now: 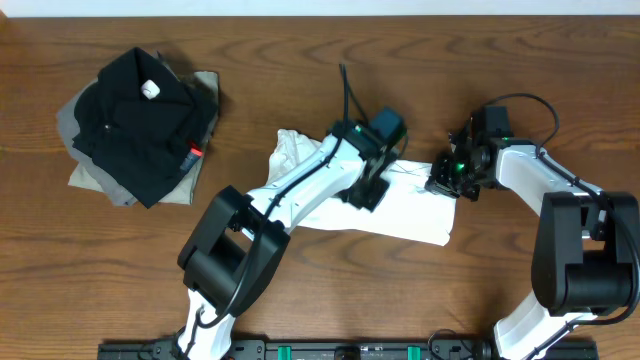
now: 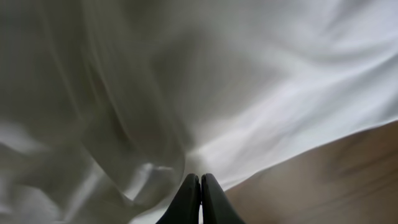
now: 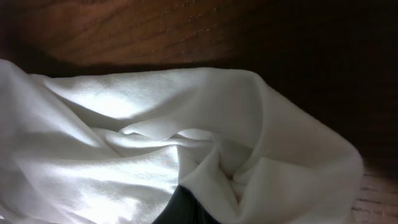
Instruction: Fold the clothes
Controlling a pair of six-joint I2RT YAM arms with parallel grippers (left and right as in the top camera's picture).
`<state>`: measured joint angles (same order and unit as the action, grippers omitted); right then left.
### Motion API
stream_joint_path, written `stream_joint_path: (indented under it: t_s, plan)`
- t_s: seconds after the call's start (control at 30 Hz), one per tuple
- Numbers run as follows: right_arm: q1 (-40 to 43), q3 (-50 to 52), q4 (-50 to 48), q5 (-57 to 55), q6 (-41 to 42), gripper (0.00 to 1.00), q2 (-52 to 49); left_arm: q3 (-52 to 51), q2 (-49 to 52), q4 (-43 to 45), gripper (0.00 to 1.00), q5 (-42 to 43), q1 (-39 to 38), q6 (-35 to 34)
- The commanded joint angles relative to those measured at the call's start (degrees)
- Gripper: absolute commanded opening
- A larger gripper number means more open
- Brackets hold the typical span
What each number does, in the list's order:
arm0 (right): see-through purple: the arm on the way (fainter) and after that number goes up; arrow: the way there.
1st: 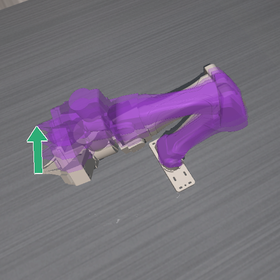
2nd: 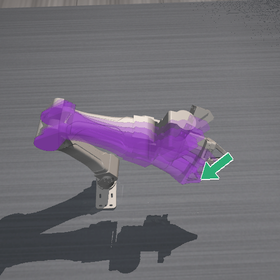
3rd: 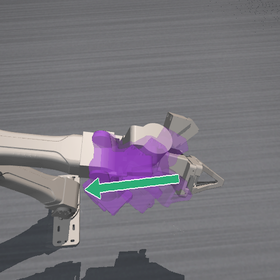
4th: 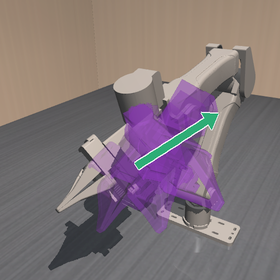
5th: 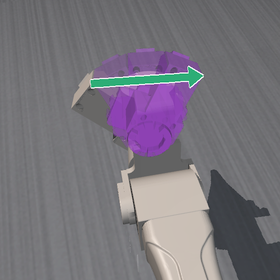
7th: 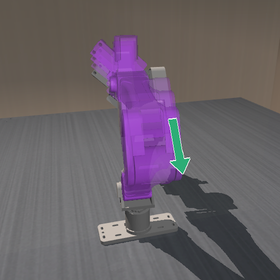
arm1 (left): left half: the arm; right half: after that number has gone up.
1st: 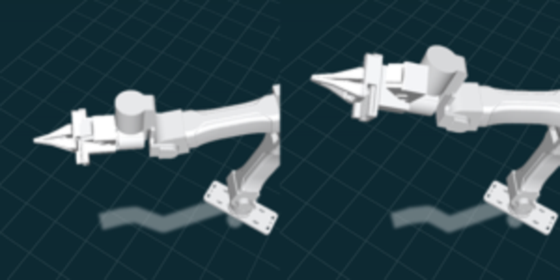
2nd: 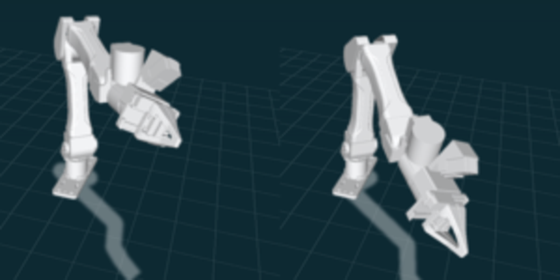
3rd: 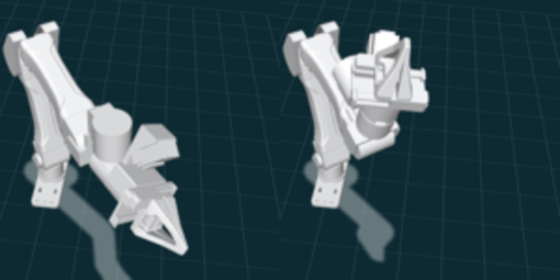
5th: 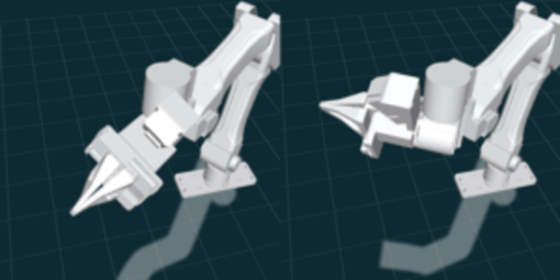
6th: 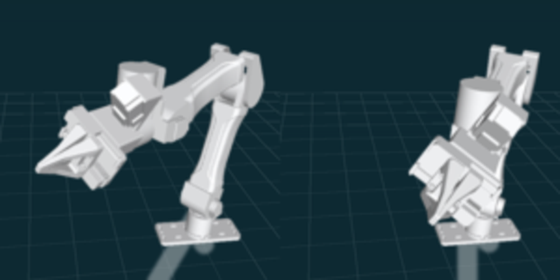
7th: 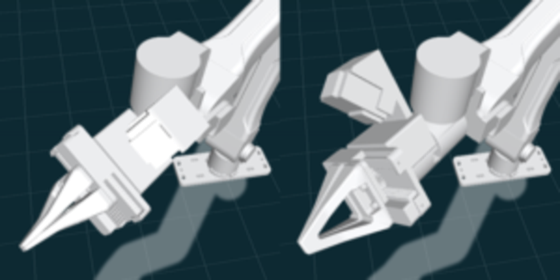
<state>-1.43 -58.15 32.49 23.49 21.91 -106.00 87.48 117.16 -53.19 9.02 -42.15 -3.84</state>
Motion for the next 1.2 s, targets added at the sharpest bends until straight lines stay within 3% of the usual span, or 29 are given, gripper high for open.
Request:
stream_joint_path:
  t_s: [0.0, 0.1, 0.23, 0.47, 0.63, 0.8, 0.97, 1.17]
  plan:
    - [-0.1, 1.3, -0.2, -7.4, 0.8, 0.02, -1.2, -2.1, -0.9, -1.5, 0.06, -4.0, 1.3, 1.2]
    - [-0.1, 1.3, -0.2, -7.4, 0.8, 0.02, -1.2, -2.1, -1.0, -4.9, 0.05, -11.2, 2.6, -0.3]
    - [-0.1, 1.3, -0.2, -7.4, 0.8, 0.02, -1.2, -2.1, -1.0, -9.7, 0.06, -20.2, 6.1, -7.3]
    - [-0.1, 1.3, -0.2, -7.4, 0.8, 0.01, -1.2, -2.1, -1.7, -13.0, 0.06, -21.6, 12.7, -8.9]
    - [-0.1, 1.3, -0.2, -7.4, 0.8, 0.02, -1.2, -1.0, -6.2, -11.3, 0.06, -12.1, 11.4, -5.0]
    - [-0.1, 1.3, -0.3, -7.4, 0.8, 0.02, -1.2, -0.9, -10.2, -2.5, 0.07, 1.0, 7.5, 4.0]
    - [-0.1, 1.3, -0.7, -7.4, 0.8, 0.02, -1.2, -2.3, -7.8, 4.2, 0.07, 1.9, 3.5, 9.6]
    - [-0.1, 1.3, -0.8, -7.4, 0.8, 0.02, -1.2, -2.4, 0.1, 4.9, 0.06, 2.0, 2.4, 14.0]
